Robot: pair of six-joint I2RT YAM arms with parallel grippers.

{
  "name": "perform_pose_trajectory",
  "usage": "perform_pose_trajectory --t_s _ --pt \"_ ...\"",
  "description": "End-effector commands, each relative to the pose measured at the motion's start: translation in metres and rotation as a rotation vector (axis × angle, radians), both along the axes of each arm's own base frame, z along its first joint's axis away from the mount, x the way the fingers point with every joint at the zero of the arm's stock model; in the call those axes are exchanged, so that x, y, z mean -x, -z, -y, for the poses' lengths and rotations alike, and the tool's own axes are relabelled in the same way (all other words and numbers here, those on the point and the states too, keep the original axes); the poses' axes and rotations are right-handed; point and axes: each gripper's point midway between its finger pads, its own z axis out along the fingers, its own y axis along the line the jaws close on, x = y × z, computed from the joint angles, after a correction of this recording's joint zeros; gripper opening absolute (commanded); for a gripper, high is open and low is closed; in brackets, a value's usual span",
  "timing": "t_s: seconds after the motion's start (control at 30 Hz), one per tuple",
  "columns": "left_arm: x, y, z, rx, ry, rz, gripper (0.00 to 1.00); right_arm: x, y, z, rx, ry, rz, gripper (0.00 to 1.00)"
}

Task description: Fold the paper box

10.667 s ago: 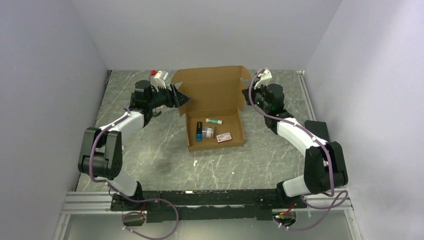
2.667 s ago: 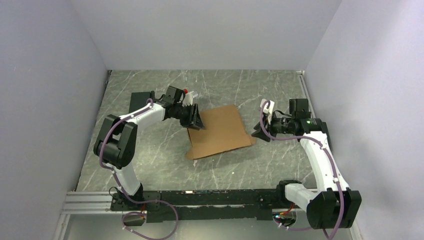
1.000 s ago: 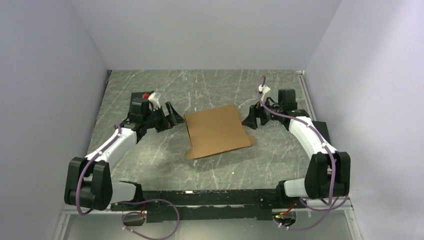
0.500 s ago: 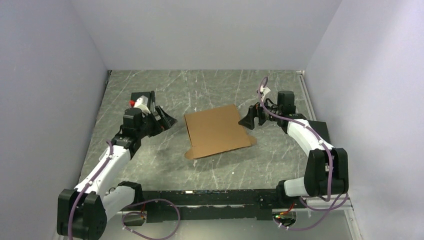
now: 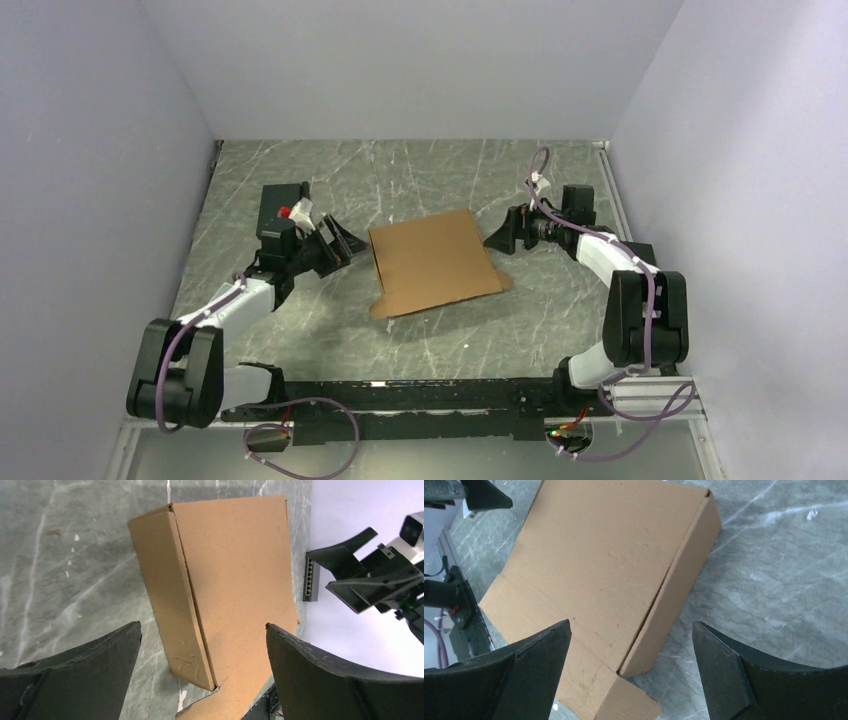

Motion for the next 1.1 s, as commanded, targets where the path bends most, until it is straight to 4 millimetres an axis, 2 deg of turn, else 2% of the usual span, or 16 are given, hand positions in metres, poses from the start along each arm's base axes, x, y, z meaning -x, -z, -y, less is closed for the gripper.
perform_pose_trajectory --t_s 0.0,0.23,0.53,0.67,0.77,1.07 --pt "-0.001 -0.01 0.018 0.119 0.086 0.056 1.0 -0.006 0.005 -0.003 -0.067 0.001 -0.047 0.94" --pt "0.004 0.01 0.021 0.122 0.102 -0.005 1.0 -0.004 0.032 -0.01 -0.126 -0.013 -0.211 0.91" --pt "0.012 0.043 0.034 0.102 0.154 -0.101 1.0 -0.007 0.051 -0.014 -0.147 0.005 -0.322 0.81" --pt "0.013 0.049 0.035 0.107 0.151 -0.118 1.0 -0.007 0.056 -0.015 -0.155 0.018 -0.357 0.7" --pt "0.012 0.051 0.037 0.111 0.157 -0.121 1.0 -0.008 0.063 -0.014 -0.155 0.026 -0.384 0.56" --pt "0.012 0.058 0.039 0.128 0.157 -0.144 1.0 -0.009 0.081 -0.008 -0.162 0.05 -0.465 0.41"
